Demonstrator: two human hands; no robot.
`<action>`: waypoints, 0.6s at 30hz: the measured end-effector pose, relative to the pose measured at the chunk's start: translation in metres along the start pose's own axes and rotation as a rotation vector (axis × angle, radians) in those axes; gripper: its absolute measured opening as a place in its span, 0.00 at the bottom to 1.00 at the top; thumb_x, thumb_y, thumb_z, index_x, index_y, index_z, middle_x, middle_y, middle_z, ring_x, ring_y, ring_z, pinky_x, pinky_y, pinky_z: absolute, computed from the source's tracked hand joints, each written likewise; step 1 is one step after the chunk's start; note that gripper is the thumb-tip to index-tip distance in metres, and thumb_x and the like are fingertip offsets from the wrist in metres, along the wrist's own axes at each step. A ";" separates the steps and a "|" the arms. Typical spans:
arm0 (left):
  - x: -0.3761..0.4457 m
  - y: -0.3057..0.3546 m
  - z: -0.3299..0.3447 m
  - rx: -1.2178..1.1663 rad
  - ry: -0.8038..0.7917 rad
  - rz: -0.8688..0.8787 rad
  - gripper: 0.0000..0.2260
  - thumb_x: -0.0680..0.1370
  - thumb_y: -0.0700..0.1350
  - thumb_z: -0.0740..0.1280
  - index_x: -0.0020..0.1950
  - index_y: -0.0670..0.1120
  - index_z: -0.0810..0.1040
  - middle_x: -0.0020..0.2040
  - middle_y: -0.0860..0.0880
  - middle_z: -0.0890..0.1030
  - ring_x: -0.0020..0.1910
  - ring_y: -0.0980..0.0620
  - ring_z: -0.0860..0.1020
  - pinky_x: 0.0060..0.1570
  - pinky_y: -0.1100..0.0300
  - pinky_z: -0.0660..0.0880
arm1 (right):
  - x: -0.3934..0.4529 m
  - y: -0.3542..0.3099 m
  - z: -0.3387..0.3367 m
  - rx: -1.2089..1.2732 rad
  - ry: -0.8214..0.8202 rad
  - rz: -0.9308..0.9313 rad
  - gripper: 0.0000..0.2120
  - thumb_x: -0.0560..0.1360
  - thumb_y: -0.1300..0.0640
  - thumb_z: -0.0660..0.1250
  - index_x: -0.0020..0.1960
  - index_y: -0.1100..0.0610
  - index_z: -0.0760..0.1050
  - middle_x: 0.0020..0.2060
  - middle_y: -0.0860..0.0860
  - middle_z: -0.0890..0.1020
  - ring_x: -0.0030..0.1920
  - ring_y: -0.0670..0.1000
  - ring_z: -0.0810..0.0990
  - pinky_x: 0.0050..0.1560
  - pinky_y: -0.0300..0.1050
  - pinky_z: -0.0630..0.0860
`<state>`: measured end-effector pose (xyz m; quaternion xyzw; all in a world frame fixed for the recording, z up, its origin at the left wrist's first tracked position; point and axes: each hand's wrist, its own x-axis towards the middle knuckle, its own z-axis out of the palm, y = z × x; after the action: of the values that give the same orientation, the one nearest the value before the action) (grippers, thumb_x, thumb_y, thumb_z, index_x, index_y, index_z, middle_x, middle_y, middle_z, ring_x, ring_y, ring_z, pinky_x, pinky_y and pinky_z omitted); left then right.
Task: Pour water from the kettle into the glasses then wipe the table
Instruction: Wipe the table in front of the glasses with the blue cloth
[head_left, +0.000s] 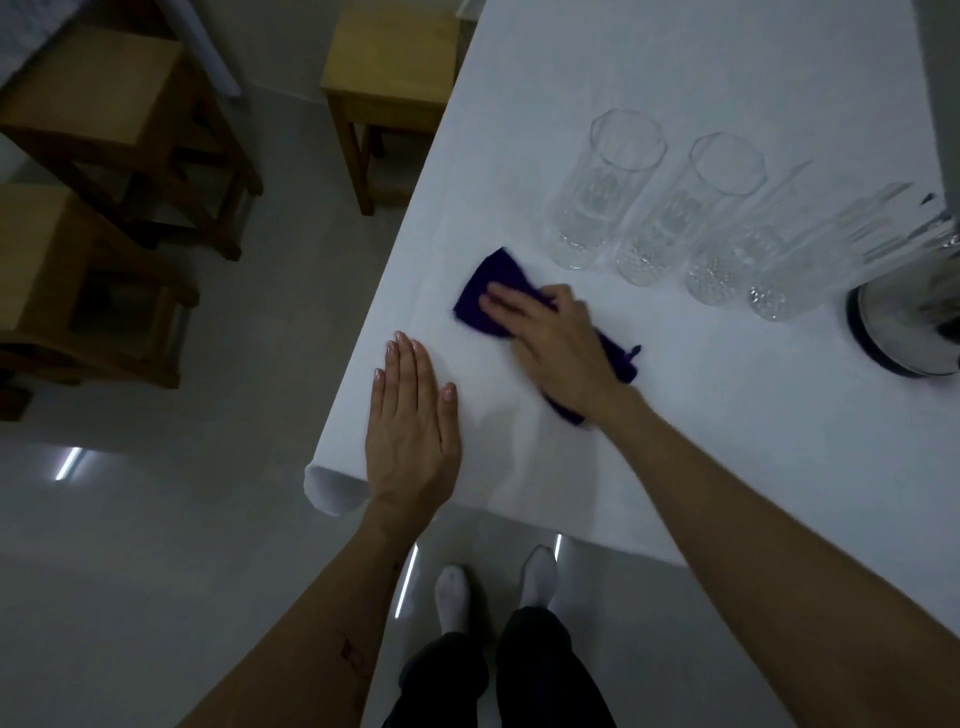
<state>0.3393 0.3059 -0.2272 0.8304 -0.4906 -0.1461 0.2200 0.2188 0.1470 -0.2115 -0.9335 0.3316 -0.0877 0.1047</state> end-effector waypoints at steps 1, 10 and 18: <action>0.000 0.000 0.001 0.005 0.003 -0.004 0.26 0.83 0.53 0.42 0.78 0.43 0.45 0.79 0.48 0.44 0.78 0.54 0.42 0.76 0.56 0.42 | 0.004 0.007 0.001 -0.023 0.024 0.074 0.25 0.77 0.61 0.56 0.73 0.56 0.73 0.72 0.52 0.74 0.57 0.66 0.72 0.51 0.58 0.73; 0.001 -0.001 0.000 -0.023 0.035 0.020 0.26 0.82 0.51 0.41 0.78 0.41 0.48 0.79 0.46 0.47 0.78 0.54 0.44 0.76 0.59 0.42 | -0.059 -0.041 0.006 0.170 0.019 -0.028 0.25 0.77 0.57 0.54 0.72 0.55 0.74 0.71 0.48 0.75 0.55 0.59 0.72 0.53 0.54 0.73; 0.000 -0.001 0.000 -0.048 0.042 0.002 0.24 0.83 0.50 0.43 0.79 0.42 0.49 0.80 0.48 0.48 0.78 0.56 0.44 0.76 0.60 0.42 | -0.135 0.029 -0.016 0.089 0.075 -0.087 0.19 0.80 0.57 0.59 0.69 0.49 0.76 0.69 0.45 0.75 0.57 0.57 0.73 0.52 0.59 0.74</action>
<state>0.3397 0.3061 -0.2278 0.8273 -0.4830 -0.1403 0.2503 0.0941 0.2093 -0.2158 -0.9375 0.2900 -0.1418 0.1297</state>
